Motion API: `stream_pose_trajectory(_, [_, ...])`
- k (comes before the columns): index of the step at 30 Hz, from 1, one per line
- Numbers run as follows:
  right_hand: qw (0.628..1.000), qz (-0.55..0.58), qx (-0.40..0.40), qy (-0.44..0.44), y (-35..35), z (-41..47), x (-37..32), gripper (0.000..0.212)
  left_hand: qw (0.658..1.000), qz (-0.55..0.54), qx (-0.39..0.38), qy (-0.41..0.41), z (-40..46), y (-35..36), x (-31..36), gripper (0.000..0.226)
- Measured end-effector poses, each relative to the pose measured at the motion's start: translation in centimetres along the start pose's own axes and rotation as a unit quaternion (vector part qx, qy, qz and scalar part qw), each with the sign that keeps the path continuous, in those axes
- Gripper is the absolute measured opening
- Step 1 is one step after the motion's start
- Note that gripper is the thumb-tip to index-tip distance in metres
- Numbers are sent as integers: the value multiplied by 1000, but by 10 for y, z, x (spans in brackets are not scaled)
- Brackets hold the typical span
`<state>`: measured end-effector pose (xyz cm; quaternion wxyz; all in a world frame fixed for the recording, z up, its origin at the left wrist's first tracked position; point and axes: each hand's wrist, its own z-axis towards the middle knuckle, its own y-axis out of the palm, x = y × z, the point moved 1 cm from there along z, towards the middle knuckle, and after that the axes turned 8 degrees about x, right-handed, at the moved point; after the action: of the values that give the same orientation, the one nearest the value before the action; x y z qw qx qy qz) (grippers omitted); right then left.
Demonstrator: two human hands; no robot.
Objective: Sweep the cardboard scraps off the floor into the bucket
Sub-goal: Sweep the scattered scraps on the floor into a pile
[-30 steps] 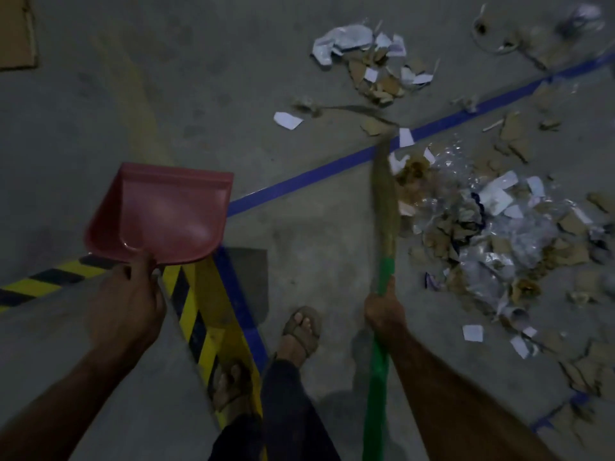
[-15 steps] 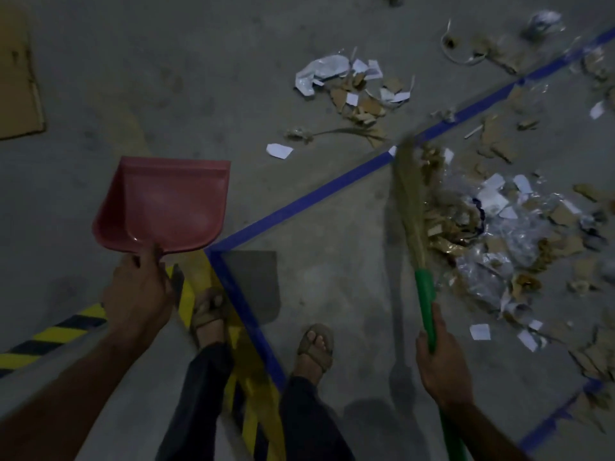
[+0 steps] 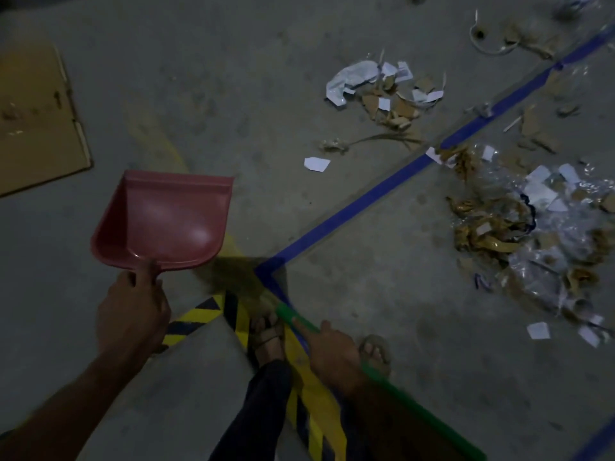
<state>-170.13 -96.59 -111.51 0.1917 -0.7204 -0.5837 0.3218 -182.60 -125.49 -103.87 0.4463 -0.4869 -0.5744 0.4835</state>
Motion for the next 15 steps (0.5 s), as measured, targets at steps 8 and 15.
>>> stream_pose_trajectory(8, [957, 160, 90, 224, -25, 81, 30, 70, 1000, -9, -4, 30, 46, 10, -7, 32])
stream_pose_trajectory(15, [864, 290, 126, 393, -50, 76, 159, 77, 993, -30, 2, 117, 89, 26, 66, 34])
